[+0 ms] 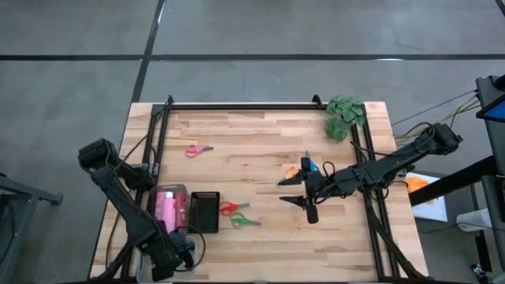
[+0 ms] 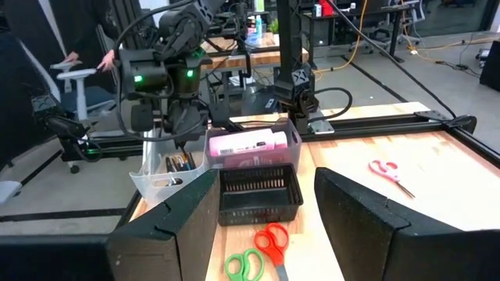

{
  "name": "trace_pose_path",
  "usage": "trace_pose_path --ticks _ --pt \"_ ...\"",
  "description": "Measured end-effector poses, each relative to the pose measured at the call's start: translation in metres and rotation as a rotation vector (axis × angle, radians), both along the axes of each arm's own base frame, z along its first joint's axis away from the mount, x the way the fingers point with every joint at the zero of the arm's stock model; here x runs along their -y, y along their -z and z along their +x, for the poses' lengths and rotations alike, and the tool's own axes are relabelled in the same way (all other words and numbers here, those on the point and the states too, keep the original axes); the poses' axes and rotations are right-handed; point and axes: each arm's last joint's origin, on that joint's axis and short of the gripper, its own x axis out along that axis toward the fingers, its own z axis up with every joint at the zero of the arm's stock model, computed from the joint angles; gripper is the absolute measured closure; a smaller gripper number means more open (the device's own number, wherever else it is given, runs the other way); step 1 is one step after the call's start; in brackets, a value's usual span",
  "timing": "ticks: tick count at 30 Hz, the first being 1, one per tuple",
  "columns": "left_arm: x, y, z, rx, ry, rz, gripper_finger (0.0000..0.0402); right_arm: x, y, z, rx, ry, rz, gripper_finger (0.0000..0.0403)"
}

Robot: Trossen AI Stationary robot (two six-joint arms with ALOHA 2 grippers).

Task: Pick & Place Paint Supplies
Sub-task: Put the silver paint brush into the transparent bin, then put the pink scissors into the black bin

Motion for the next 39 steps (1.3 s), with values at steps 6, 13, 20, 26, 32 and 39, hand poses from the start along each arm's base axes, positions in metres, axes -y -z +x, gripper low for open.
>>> trace_pose_path --ticks 6,13,20,26,32,39 --pt "0.001 0.009 0.000 -0.015 -0.004 0.020 0.0384 0.000 0.000 0.000 0.000 0.000 0.000 0.0194" --pt "0.000 0.018 -0.001 0.000 -0.006 -0.003 0.0360 0.000 0.000 0.000 0.000 0.000 0.000 0.0194" --pt "-0.002 0.021 -0.001 -0.020 -0.057 0.011 0.0358 0.000 0.000 0.000 0.000 0.000 0.000 0.0194" --pt "-0.001 0.021 -0.001 -0.029 -0.087 0.016 0.0357 0.000 0.000 0.000 0.000 0.000 0.000 0.0194" --pt "-0.002 0.021 -0.001 -0.026 -0.100 0.021 0.0356 0.000 0.000 0.000 0.000 0.000 0.000 0.0194" --pt "-0.002 0.021 -0.001 -0.029 -0.128 0.031 0.0298 0.000 0.000 0.000 0.000 0.000 0.000 0.0194"
